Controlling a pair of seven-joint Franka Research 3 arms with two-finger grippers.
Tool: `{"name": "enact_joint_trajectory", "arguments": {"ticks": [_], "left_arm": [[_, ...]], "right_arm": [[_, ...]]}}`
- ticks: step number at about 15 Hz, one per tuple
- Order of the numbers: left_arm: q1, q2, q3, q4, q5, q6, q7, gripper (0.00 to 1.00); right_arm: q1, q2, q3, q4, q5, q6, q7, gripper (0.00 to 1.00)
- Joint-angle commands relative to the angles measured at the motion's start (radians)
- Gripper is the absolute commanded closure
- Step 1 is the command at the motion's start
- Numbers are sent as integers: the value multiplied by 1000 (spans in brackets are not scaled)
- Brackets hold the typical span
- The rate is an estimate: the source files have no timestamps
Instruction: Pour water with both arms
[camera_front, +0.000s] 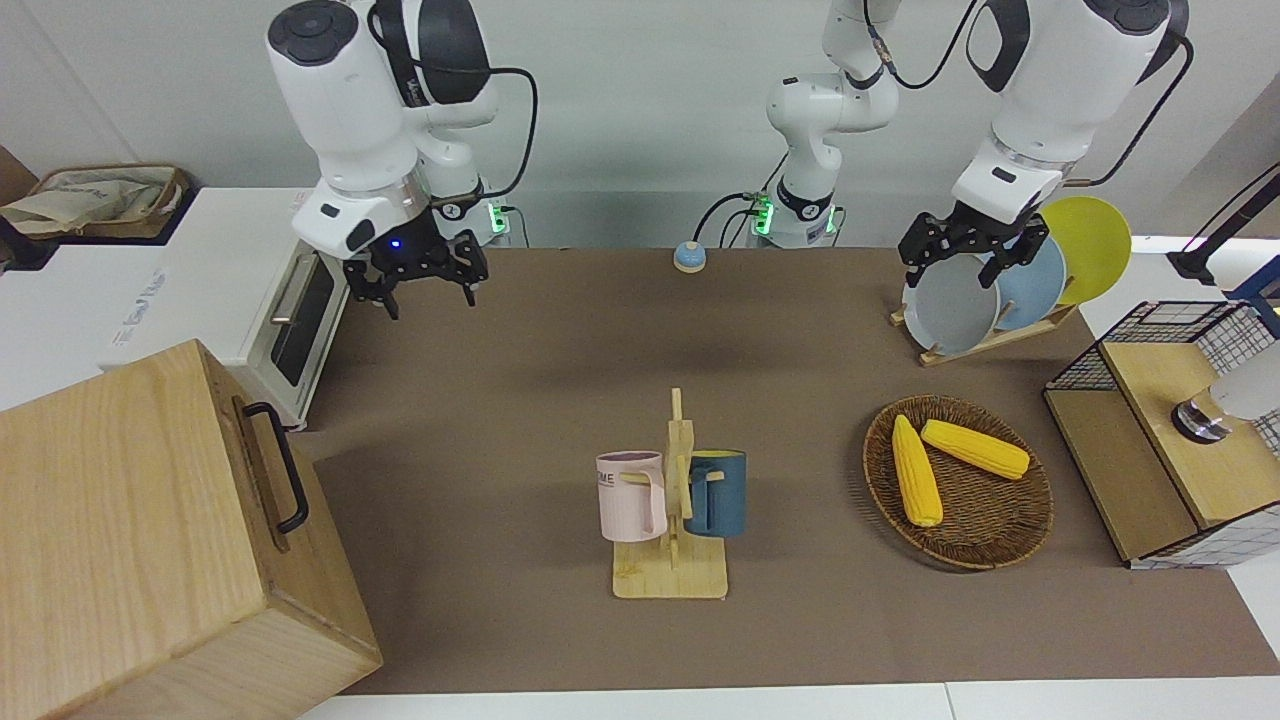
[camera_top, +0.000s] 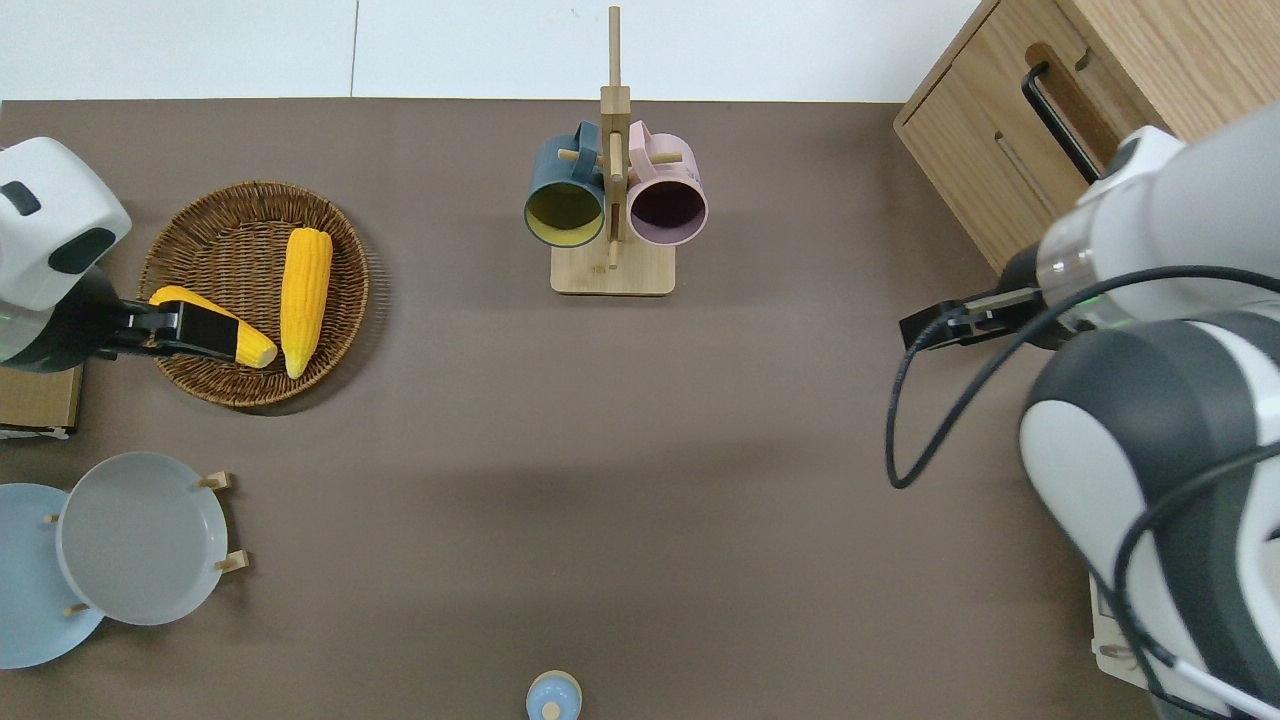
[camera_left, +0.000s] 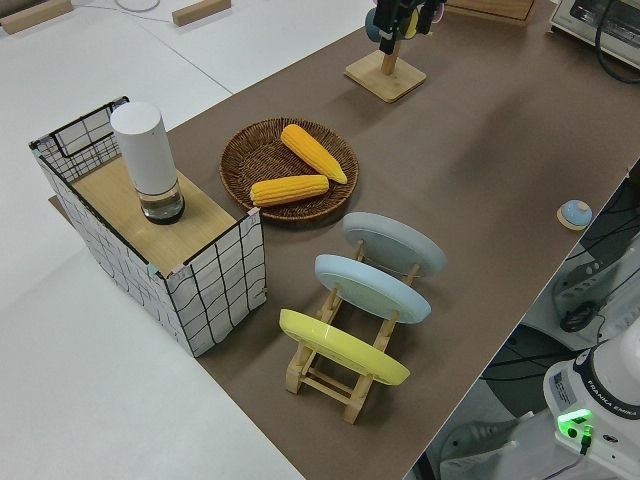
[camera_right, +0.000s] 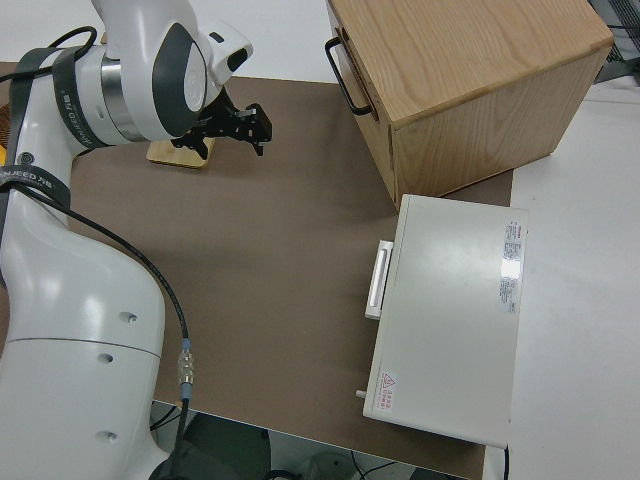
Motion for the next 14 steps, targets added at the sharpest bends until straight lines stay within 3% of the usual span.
{"name": "enact_joint_trajectory", "arguments": {"ticks": [1, 6, 12, 14], "left_arm": [[75, -6, -2, -1, 4, 3, 93, 2], [212, 3, -2, -1, 2, 20, 228, 2], [388, 43, -2, -1, -10, 126, 451, 2], [451, 56, -2, -1, -57, 167, 513, 2]], "right_arm": [[69, 66, -2, -3, 8, 119, 73, 7], [132, 158, -2, 0, 4, 285, 121, 7], [163, 273, 13, 9, -1, 527, 128, 7], [166, 316, 13, 35, -10, 604, 127, 7]]}}
